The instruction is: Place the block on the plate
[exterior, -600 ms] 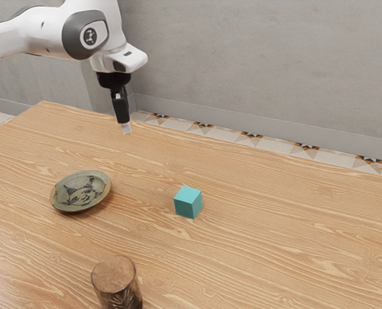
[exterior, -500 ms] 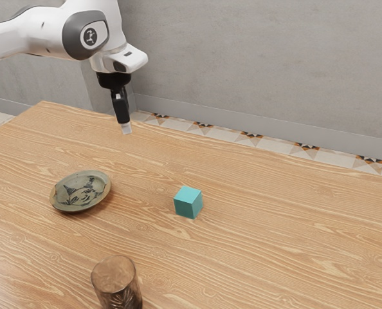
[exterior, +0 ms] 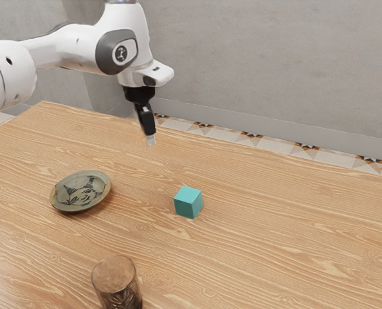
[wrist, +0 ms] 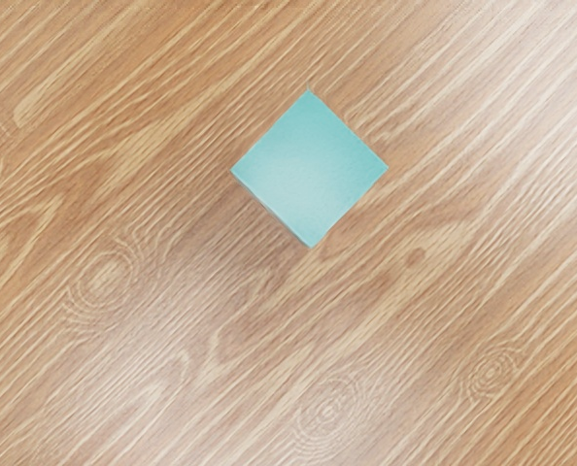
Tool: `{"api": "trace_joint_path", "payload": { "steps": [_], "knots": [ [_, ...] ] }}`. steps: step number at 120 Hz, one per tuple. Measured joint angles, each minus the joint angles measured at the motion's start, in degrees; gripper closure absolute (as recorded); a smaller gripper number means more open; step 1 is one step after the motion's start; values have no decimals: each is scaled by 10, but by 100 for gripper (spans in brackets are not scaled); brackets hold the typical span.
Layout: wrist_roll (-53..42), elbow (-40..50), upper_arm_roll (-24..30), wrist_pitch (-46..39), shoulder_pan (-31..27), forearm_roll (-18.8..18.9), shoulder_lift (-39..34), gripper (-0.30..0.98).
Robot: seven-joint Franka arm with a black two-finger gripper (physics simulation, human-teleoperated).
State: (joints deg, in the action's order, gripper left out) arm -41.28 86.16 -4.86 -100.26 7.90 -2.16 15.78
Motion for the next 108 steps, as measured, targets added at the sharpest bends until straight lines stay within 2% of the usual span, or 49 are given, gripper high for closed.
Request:
{"api": "trace_joint_path", "payload": {
  "steps": [26,61,108],
  "knots": [
    [77,-20,0,-62,19,-28,63,0],
    [203,40,-1,-142,37,-48,91,0],
    [343,56,-7,-211,52,-54,155,0]
  ]
}}
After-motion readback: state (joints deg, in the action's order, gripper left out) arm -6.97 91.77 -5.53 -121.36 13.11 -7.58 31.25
